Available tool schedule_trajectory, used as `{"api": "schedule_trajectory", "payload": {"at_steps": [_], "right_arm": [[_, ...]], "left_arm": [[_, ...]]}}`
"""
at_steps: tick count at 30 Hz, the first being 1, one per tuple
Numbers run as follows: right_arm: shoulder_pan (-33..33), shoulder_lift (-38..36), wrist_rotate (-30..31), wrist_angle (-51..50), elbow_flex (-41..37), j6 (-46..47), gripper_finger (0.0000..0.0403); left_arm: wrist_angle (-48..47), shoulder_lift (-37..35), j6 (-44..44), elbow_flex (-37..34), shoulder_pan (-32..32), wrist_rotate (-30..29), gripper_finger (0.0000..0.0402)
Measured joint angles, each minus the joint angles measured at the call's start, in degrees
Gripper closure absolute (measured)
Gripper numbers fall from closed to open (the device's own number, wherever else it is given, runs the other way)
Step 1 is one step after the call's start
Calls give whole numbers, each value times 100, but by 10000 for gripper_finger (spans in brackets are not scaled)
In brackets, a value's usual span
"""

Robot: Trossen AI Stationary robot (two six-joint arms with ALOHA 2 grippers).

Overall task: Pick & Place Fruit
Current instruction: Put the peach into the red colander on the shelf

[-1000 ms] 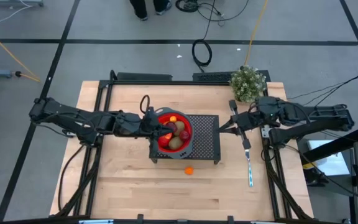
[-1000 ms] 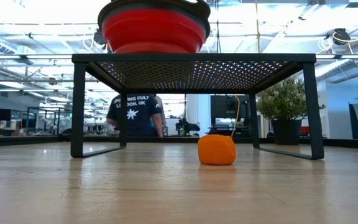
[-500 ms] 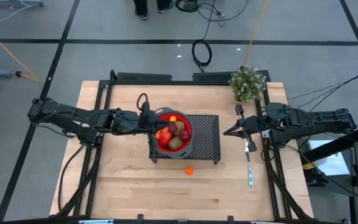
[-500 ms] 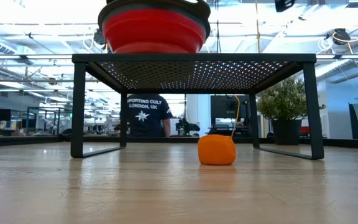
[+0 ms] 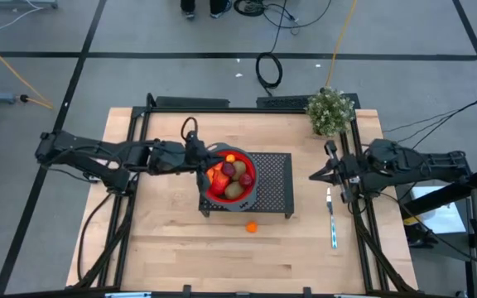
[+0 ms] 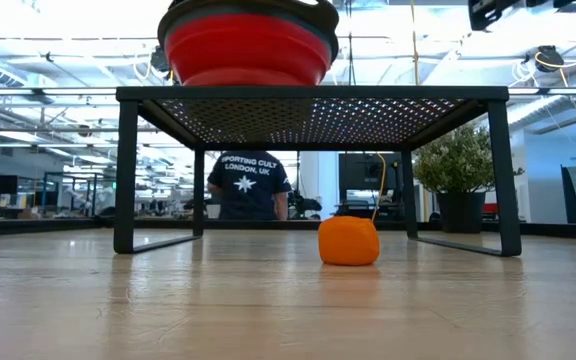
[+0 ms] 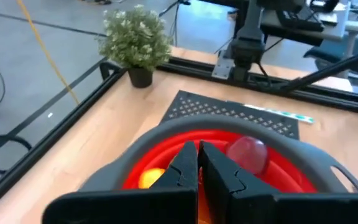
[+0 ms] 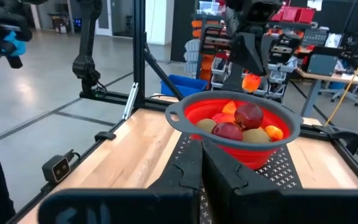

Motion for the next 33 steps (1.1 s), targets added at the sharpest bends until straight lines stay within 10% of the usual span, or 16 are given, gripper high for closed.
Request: {"api": "schedule_trajectory", "payload": {"at_steps": [33], "right_arm": [[0,-250,10,279,-167,-92,403]], "left_arm": [[-669,284,-570,-2,555,353,402]]}}
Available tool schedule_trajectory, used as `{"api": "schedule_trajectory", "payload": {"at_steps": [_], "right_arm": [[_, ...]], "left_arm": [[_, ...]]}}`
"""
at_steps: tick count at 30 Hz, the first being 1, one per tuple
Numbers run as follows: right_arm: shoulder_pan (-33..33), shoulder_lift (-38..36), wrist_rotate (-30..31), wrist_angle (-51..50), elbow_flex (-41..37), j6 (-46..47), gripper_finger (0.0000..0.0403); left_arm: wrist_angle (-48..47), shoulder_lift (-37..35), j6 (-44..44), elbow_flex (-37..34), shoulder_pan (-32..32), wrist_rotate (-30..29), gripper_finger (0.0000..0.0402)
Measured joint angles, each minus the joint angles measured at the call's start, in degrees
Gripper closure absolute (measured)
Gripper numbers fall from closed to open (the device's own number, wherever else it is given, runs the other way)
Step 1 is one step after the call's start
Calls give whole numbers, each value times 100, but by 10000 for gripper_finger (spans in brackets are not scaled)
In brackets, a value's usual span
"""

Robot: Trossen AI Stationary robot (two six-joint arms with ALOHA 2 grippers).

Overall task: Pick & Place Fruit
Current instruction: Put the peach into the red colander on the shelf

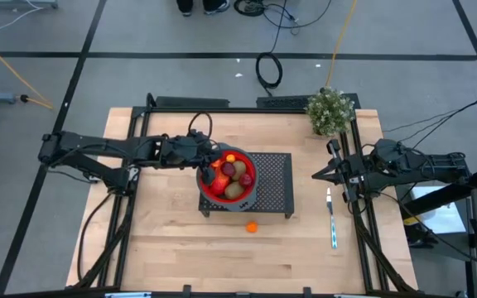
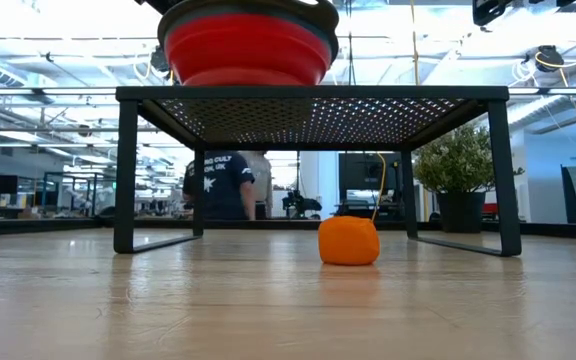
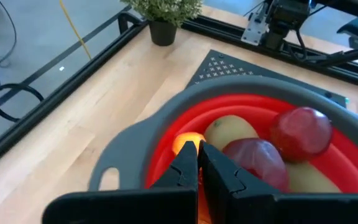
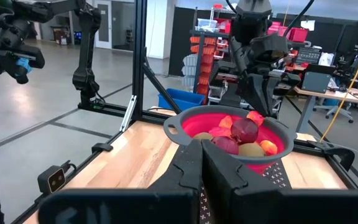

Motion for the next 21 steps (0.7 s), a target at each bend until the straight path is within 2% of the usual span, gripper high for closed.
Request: {"api": "schedule_trajectory", "payload": {"at_steps": [8,21], "right_arm": [[0,0,0,0,0,0,403],[0,0,0,-2,0,1,403]], "left_arm": [[-305,0,-149,0,-175,-121,402],[-172,113,-314,0,-185,11,402]]}}
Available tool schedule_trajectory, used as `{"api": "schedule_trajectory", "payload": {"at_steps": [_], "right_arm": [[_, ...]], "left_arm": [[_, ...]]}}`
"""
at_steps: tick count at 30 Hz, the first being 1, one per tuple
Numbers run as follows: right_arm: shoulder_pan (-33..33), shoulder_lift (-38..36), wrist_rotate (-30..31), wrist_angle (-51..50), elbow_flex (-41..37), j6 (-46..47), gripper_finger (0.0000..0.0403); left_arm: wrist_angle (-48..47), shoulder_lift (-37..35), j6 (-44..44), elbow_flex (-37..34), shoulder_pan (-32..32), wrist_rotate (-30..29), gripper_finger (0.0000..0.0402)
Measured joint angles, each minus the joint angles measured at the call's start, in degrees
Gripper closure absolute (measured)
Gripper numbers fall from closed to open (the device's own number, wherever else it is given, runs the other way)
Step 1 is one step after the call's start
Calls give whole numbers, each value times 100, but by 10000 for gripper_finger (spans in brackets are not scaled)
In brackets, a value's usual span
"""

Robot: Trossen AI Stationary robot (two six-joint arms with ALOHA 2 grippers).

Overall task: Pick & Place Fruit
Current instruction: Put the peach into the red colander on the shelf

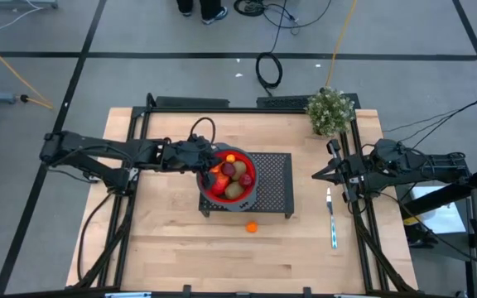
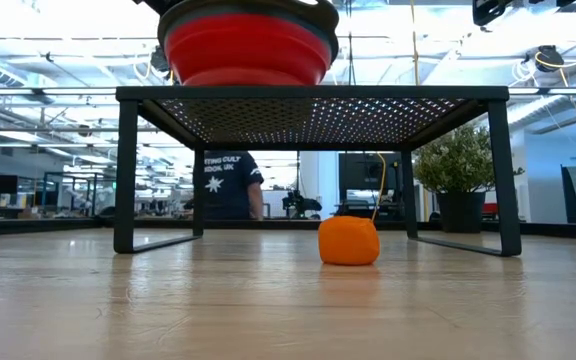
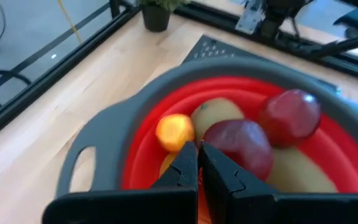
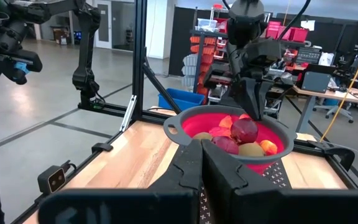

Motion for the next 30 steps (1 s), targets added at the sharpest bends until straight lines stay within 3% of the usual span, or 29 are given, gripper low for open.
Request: {"api": "schedule_trajectory", "payload": {"at_steps": [19,30], "right_arm": [[0,2,0,15,0,1,403],[0,2,-2,15,2,1,403]], "left_arm": [[-36,27,-14,2,0,34,396],[-11,22,-156,2,0,7,294]]}}
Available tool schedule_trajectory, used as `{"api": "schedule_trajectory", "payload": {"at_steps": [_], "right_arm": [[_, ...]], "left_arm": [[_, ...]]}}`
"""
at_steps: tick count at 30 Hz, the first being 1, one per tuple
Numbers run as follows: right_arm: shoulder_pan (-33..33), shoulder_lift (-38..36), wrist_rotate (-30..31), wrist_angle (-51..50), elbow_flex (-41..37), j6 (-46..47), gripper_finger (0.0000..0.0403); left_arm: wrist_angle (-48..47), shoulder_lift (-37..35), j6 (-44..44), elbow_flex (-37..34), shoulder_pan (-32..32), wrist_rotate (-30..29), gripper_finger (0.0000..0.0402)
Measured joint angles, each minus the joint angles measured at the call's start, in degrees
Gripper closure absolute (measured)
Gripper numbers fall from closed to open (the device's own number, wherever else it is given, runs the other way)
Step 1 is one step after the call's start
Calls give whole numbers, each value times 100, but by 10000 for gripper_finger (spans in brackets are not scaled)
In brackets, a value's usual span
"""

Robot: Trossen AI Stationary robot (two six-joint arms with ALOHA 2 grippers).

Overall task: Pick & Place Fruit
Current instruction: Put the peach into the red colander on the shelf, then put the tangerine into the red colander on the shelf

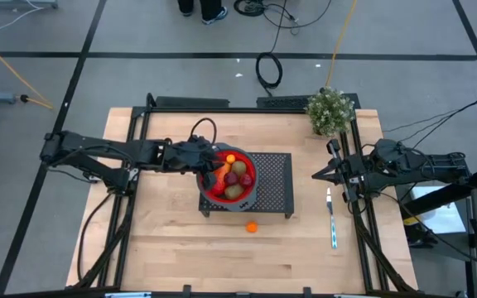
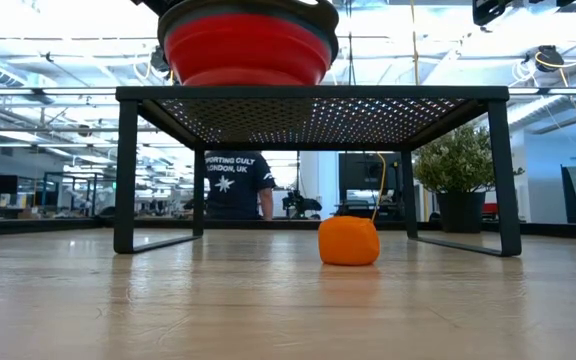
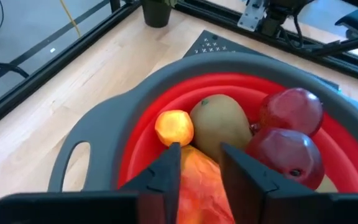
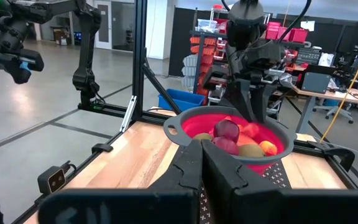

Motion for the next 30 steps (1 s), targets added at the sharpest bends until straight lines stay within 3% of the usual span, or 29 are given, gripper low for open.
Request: {"api": "schedule_trajectory", "payload": {"at_steps": [5,10,17,24,30], "right_arm": [[0,0,0,0,0,0,403],[0,2,-20,0,0,1,403],[2,19,-22,-12,2,0,403],[2,24,-22,-15,2,0,403],[2,24,-24,-15,2,0,403]], "left_arm": [[151,-139,41,-2,0,-12,262],[343,-405,-59,1,-10,368,250],[551,-730,-307,-3,-210,447,250],[738,-1031,-108,0,-570,61,250],[752,-1195,119,0,-786,-31,291]]}}
